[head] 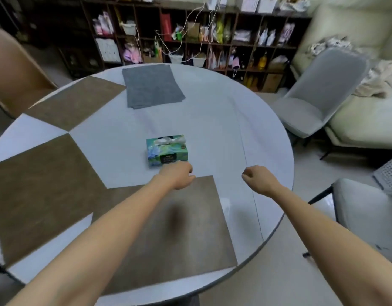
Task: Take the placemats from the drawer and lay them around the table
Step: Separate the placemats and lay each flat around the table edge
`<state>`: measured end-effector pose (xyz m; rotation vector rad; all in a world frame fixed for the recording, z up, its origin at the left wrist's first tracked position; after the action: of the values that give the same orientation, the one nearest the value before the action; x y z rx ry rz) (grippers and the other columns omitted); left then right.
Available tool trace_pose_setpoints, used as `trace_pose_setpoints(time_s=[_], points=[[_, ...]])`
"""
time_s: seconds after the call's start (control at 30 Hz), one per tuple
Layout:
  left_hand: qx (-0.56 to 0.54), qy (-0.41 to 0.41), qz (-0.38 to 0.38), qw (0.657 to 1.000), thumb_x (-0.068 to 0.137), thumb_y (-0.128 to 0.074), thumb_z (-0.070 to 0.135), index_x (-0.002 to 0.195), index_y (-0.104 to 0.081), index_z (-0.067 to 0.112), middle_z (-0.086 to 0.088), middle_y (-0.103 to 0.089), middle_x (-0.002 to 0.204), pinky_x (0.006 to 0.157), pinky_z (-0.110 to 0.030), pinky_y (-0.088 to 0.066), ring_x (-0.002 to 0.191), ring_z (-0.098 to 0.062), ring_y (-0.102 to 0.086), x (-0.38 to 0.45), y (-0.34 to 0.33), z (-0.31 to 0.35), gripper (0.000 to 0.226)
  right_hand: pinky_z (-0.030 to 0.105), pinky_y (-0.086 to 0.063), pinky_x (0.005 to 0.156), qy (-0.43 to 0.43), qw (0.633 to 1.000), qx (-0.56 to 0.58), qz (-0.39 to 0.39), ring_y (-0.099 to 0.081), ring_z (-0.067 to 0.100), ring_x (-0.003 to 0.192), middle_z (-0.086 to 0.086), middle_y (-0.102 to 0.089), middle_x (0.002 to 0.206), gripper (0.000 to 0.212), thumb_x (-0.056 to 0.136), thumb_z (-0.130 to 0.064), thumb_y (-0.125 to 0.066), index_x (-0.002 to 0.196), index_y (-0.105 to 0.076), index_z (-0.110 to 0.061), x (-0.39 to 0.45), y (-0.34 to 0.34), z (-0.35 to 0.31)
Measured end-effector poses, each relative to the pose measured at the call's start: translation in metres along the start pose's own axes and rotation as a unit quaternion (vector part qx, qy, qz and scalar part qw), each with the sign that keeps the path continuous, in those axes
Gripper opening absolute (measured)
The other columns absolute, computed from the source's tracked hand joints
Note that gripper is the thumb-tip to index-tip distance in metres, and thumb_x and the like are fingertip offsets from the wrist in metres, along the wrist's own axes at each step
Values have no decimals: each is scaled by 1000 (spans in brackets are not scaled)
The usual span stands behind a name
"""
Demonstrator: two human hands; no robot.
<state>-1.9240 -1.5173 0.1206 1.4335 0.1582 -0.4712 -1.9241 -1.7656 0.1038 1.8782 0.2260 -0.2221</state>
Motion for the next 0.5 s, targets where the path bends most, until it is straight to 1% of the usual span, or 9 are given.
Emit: trace_pose_setpoints(time_s=[0.13,0.23,0.27,0.33,0.4,0.5], points=[[5,-21,0,1000,98,-41,39,135,-52,19,-3,-57,133,94,-38,-48,117,-25,-56,60,40,28,43,31,-43,65,-4,1000,9,27,-59,28,81,12,-68,93,27,93,-19,-44,91,-65,-3,36,47,23],[10,-26,8,1000,98,-41,38,133,-54,21,-2,-56,133,94,-37,-47,116,-25,-56,94,62,59,41,35,-49,68,-5,999,25,48,-62,32,84,12,-68,89,26,90,-18,-43,89,-64,-2,55,77,45],[11,-27,15,999,98,-41,38,132,-54,21,-1,-57,132,94,-37,-46,116,-25,-56,105,66,71,41,37,-51,70,-1,998,27,57,-63,32,84,13,-68,89,26,89,-17,-44,89,-65,-3,62,86,54],[11,-29,29,999,98,-41,39,132,-55,22,0,-58,130,93,-37,-45,116,-25,-56,126,73,98,40,37,-51,70,6,997,29,73,-63,33,83,12,-69,87,25,88,-17,-44,87,-64,-3,78,101,76],[6,-29,32,999,99,-40,38,132,-55,23,0,-59,130,92,-36,-45,115,-24,-56,146,77,126,40,35,-51,68,8,997,29,75,-63,31,83,9,-69,87,25,88,-18,-43,87,-64,-4,95,114,102],[2,-11,31,999,99,-40,37,132,-55,22,1,-60,128,90,-35,-45,114,-24,-57,174,75,170,39,36,-52,70,29,997,22,69,-62,28,81,4,-68,87,25,89,-20,-43,89,-65,-8,119,129,148]])
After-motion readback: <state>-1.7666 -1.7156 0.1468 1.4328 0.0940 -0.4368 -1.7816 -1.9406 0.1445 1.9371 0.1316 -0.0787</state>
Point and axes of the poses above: each hand's wrist, its own x-axis towards the middle knuckle, its own y-axis out of the back of the hand, z = x × y, the point moved 3 cm from there along x, towards the middle knuckle
